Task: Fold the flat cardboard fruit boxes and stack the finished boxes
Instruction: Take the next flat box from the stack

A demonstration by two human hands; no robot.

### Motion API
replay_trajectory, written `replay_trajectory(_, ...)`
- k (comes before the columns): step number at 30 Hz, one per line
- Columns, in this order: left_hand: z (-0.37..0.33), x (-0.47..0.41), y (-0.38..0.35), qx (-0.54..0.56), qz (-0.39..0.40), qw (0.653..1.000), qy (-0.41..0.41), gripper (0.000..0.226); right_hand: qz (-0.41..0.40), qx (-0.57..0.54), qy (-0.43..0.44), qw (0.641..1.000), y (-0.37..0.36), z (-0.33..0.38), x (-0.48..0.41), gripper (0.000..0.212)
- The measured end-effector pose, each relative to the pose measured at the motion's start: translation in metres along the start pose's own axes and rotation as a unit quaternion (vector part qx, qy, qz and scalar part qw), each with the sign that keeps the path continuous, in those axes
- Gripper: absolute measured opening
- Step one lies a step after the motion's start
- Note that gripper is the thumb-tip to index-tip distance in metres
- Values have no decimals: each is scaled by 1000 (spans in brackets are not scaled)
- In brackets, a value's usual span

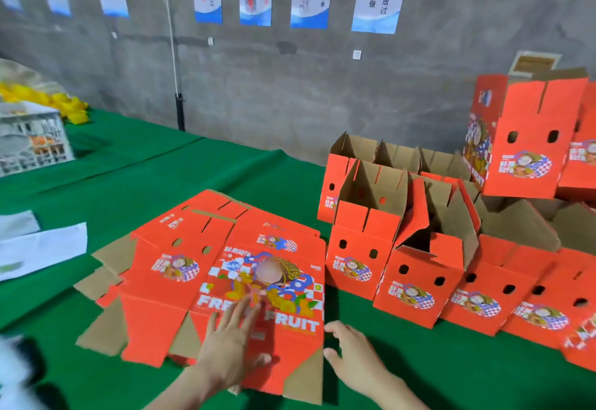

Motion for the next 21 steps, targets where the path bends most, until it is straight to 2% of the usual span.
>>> replay_trajectory(3,21,-5,1,-16,61,998,12,106,9,-35,-43,998,-21,8,-13,61)
replay_trajectory(4,24,-5,-1,-11,77,997,14,103,0,-60,-67,996,-26,10,-17,61)
replay_trajectory(7,23,-1,-5,28,73,997,7,96,-37,-177,-165,970,-36,13,-31,33)
replay_trajectory(8,23,1,-3,59,62,996,2,90,-52,-207,-197,957,-36,13,-33,26)
replay_trajectory(11,33,4,28,194,-13,981,12,68,-61,-288,-247,923,-26,12,-33,29)
replay_trajectory(14,46,3,87,203,-97,974,21,49,-51,-374,-247,893,0,26,-33,22)
replay_trajectory(18,27,10,178,160,-195,965,-67,40,-79,-515,-232,821,43,63,-35,11)
replay_trajectory(19,17,15,198,138,-223,960,-99,43,-82,-566,-224,789,53,71,-35,8)
replay_trajectory(21,-5,24,234,87,-269,946,-158,61,-63,-673,-194,711,72,85,-34,8)
Point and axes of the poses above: each hand's wrist, its own x-axis away from the middle knuckle, its own y-axis out of the back of the hand, z = x × y, the point moved 2 cm from there along -x, towards the middle knuckle, and after that the axes turned 3 degrees about x, right-handed, at the moved point
